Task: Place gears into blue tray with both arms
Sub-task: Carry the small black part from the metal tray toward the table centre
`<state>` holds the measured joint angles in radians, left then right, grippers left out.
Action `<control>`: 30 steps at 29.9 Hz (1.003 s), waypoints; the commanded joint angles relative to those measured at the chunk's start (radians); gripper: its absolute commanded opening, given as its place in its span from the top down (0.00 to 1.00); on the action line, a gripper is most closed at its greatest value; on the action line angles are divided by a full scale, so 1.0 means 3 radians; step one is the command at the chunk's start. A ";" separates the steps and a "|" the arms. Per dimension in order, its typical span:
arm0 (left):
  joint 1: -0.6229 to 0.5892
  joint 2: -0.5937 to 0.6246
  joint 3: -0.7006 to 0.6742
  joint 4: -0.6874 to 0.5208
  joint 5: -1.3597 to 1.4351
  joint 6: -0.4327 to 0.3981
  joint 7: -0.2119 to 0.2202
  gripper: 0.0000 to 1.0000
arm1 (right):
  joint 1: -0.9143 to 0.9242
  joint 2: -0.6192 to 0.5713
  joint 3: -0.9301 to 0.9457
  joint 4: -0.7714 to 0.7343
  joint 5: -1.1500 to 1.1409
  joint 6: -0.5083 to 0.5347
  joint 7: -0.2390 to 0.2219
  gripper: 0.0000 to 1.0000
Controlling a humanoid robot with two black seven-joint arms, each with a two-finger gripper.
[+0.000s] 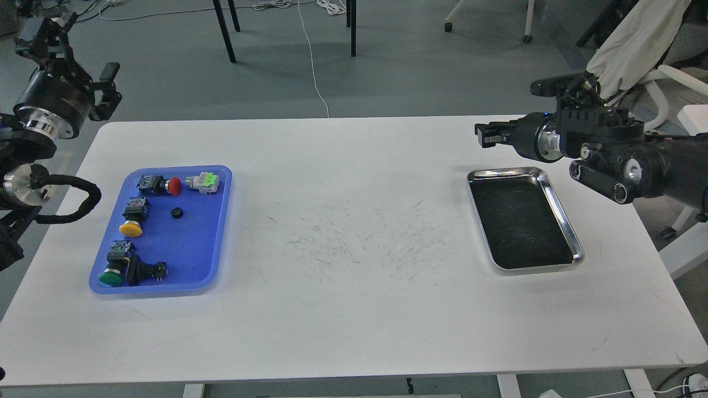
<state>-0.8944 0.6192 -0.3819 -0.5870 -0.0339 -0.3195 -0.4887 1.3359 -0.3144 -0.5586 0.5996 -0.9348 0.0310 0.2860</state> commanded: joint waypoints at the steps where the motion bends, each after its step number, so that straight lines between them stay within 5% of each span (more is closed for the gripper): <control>1: -0.0005 0.0012 -0.0005 -0.0012 0.0000 -0.0004 0.0000 0.02 | 0.0113 0.0204 0.0026 0.0036 0.0012 -0.0225 0.0008 0.99; 10: 0.0005 0.0094 -0.0005 -0.0017 -0.0020 -0.0024 0.0000 0.02 | 0.0169 0.0695 0.0359 0.0435 -0.0018 -0.0814 0.0069 0.99; 30: 0.0005 0.0232 -0.0005 -0.0022 -0.0025 -0.0034 0.0000 0.02 | -0.0147 0.1048 0.0338 0.0742 -0.0591 -0.0875 0.0601 0.99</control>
<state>-0.8927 0.6840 -0.3836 -0.5936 -0.0414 -0.3291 -0.4887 1.3152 -0.0003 -0.4570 0.8322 -1.0885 -0.2238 0.4519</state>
